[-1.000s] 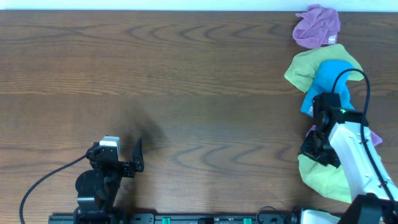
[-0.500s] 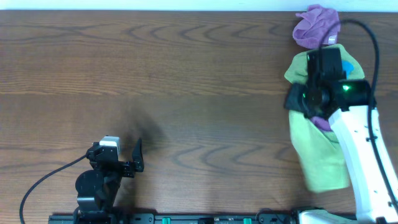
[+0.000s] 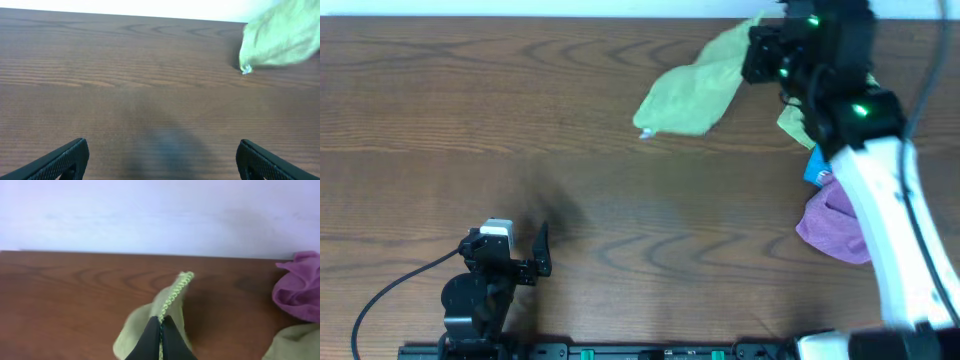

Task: Fold the cloth
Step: 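Lift the green cloth and carry it left to the table center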

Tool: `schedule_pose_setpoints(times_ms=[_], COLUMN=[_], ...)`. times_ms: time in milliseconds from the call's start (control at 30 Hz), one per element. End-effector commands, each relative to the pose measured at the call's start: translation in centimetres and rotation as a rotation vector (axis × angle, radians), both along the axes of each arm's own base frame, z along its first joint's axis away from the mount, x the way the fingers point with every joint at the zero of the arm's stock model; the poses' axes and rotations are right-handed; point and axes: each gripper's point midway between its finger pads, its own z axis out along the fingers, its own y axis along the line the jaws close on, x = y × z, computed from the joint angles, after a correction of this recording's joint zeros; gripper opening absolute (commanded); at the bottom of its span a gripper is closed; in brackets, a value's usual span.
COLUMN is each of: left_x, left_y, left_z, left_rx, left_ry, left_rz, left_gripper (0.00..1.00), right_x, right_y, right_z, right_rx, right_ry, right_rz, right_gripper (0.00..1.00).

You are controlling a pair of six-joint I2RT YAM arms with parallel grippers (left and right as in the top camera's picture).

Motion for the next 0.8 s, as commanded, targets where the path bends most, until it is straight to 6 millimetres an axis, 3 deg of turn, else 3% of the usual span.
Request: schedule_pose_setpoints(times_ms=[0, 133, 167, 233, 333, 367, 467, 500, 533, 567, 667, 767], left_x=[0.0, 0.0, 0.0, 0.0, 0.0, 0.0, 0.0, 0.0, 0.0, 0.0, 0.0, 0.0], left_y=[-0.1, -0.1, -0.1, -0.1, -0.1, -0.1, -0.1, -0.1, -0.1, -0.1, -0.1, -0.1], left_z=[-0.9, -1.0, -1.0, -1.0, -0.9, -0.9, -0.9, -1.0, -1.0, -0.9, -0.9, -1.0], left_rx=[0.014, 0.015, 0.015, 0.014, 0.014, 0.014, 0.015, 0.014, 0.014, 0.014, 0.015, 0.014], left_ry=[0.016, 0.016, 0.016, 0.016, 0.016, 0.016, 0.016, 0.016, 0.016, 0.016, 0.016, 0.016], left_rz=[-0.012, -0.012, -0.012, -0.012, -0.012, -0.012, -0.012, -0.012, -0.012, -0.012, -0.012, -0.012], left_gripper=[0.95, 0.95, 0.95, 0.95, 0.95, 0.95, 0.95, 0.95, 0.95, 0.95, 0.95, 0.95], right_x=[2.9, 5.8, 5.9, 5.1, 1.3, -1.0, -6.4, -8.0, -8.7, -9.1, -8.0, -6.9], right_y=[-0.8, -1.1, -0.4, 2.8, 9.4, 12.6, 18.3, 19.2, 19.4, 19.3, 17.3, 15.4], right_z=[-3.5, -4.7, -4.8, -5.4, -6.7, -7.3, -9.5, -10.5, -11.5, -12.2, -13.1, -13.9], right_rx=[-0.07, -0.093, -0.084, -0.029, 0.083, 0.124, 0.072, -0.014, -0.095, -0.172, -0.356, -0.38], right_ry=[0.025, 0.006, 0.01, 0.046, 0.158, 0.218, 0.315, 0.325, 0.33, 0.331, 0.308, 0.332], right_rz=[-0.057, -0.104, -0.083, 0.048, 0.299, 0.407, 0.611, 0.663, 0.67, 0.648, 0.501, 0.441], right_gripper=[0.01, 0.01, 0.02, 0.02, 0.01, 0.01, 0.04, 0.2, 0.57, 0.72, 0.9, 0.92])
